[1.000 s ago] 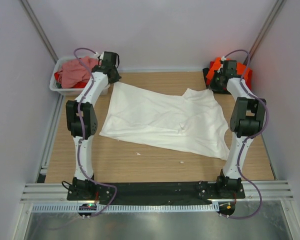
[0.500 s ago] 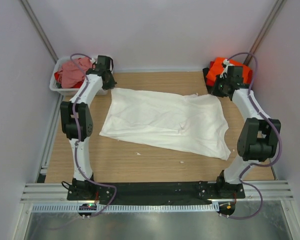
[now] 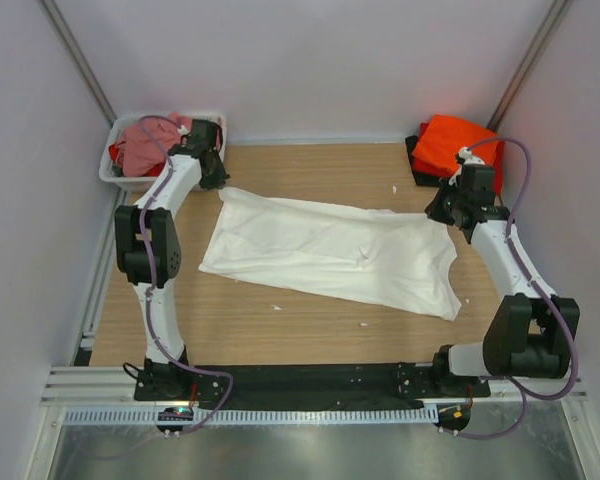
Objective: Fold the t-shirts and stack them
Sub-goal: Fold the tshirt
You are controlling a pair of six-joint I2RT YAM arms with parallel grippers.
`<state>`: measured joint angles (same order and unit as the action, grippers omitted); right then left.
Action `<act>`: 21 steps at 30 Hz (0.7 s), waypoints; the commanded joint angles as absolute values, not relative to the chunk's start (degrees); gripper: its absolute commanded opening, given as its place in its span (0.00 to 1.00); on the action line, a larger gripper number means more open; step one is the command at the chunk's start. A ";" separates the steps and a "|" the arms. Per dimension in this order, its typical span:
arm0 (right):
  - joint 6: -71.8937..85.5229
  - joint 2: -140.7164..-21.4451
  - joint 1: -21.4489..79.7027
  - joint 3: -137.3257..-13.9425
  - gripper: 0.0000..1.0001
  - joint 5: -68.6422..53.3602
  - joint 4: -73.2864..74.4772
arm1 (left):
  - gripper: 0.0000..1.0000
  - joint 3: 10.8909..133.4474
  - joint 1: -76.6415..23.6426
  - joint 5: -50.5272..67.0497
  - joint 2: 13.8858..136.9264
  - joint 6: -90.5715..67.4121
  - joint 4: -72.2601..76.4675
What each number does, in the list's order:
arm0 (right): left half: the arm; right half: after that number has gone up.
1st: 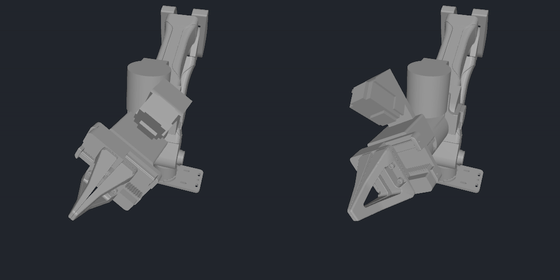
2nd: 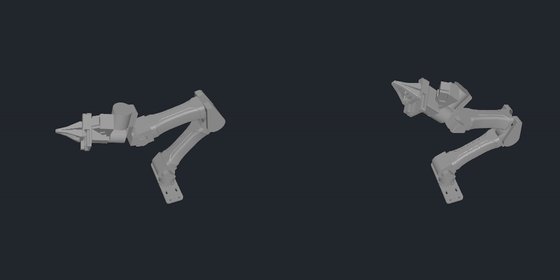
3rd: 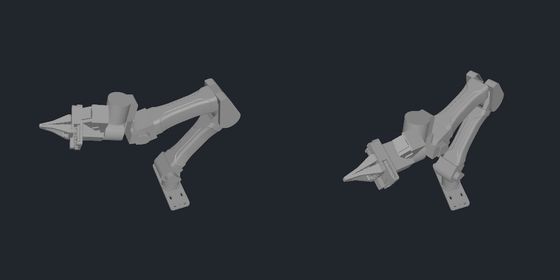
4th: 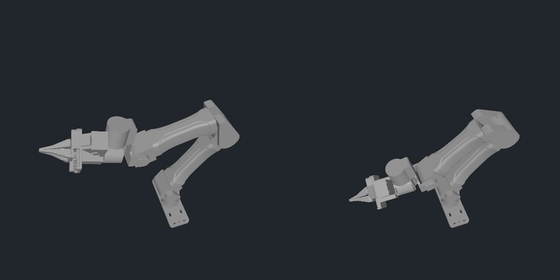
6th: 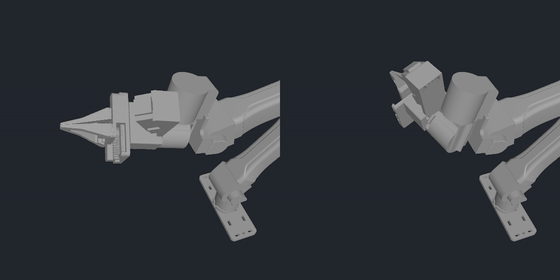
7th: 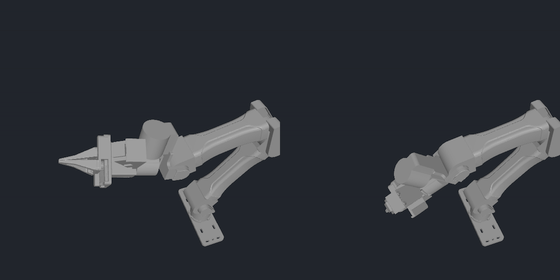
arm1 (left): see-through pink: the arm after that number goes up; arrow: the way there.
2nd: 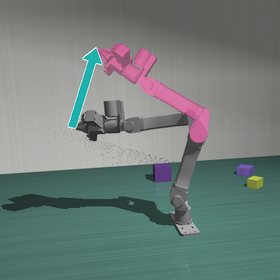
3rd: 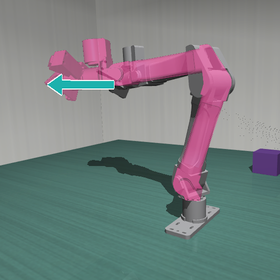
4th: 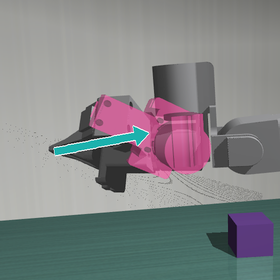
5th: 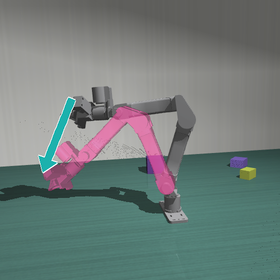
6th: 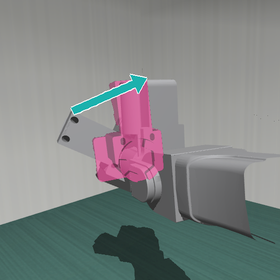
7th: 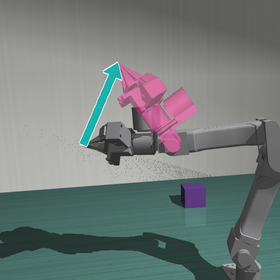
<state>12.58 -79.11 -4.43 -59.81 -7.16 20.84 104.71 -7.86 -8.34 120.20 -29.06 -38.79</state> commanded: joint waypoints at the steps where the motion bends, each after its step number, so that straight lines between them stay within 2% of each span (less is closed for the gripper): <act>1: 16.08 -74.27 -3.61 -57.49 0.01 -5.63 17.32 | 0.00 103.37 -7.56 -8.08 116.02 -27.77 -37.18; 9: 18.10 -69.79 -2.64 -53.35 0.01 2.00 21.26 | 0.00 98.01 -7.56 -8.79 113.03 -27.69 -37.09; 18: 30.13 -60.05 -2.72 -42.55 0.01 15.81 24.96 | 0.00 93.70 -7.56 -10.10 111.89 -26.98 -39.19; 20: 32.33 -59.24 -2.72 -39.65 0.19 16.43 25.13 | 0.00 93.34 -7.56 -11.07 111.71 -26.90 -41.21; 21: 33.21 -59.59 -2.72 -39.12 0.50 16.70 25.48 | 0.02 93.51 -7.56 -11.68 111.71 -26.81 -42.35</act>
